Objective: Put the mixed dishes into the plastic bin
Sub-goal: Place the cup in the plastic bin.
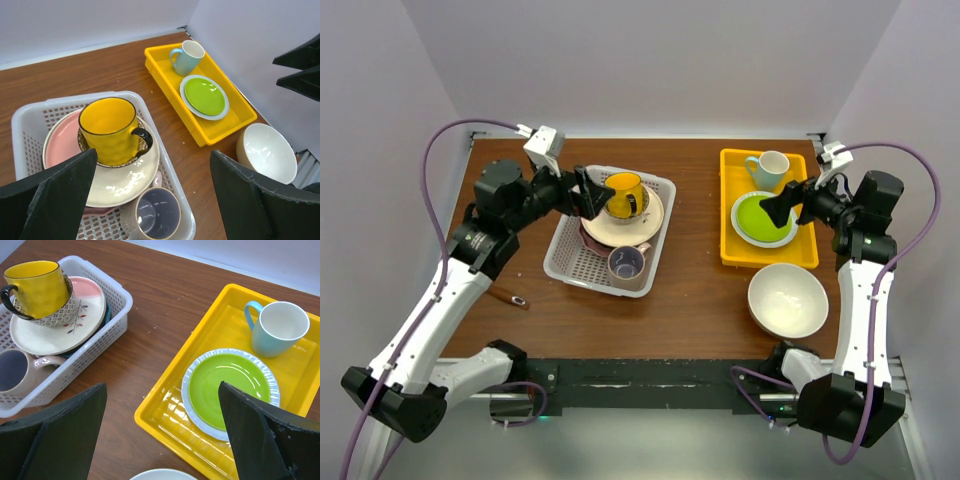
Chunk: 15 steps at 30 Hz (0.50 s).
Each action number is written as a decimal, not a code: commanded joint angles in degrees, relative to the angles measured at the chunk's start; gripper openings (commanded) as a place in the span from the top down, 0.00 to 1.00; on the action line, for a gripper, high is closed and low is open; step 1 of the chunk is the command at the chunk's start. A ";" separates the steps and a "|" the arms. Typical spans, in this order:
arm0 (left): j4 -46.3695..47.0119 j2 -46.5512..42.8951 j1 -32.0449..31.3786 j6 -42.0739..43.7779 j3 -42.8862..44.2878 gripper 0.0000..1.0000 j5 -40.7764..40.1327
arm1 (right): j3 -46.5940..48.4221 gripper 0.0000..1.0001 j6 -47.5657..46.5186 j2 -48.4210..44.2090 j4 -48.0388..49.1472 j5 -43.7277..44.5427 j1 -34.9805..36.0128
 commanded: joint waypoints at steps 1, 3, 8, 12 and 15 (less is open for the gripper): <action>2.64 -0.60 -3.22 -0.75 -1.08 0.00 2.84 | -0.54 0.03 -0.98 -1.00 0.58 -1.88 -0.30; 2.73 -0.16 -6.47 -0.40 -1.34 0.00 1.79 | -0.54 0.03 -1.07 -1.09 0.58 -1.97 -0.30; 2.73 1.16 -12.46 0.48 -1.60 0.00 -1.73 | -0.63 0.03 -1.25 -1.08 0.58 -2.06 -0.30; 4.49 1.43 -15.62 -0.13 -3.27 0.00 -2.00 | -0.63 0.03 -1.42 -1.09 0.58 -2.23 -0.30; 5.45 2.30 -17.90 -0.66 -4.15 0.00 -2.61 | -0.72 0.03 -1.42 -1.00 0.67 -2.41 -0.30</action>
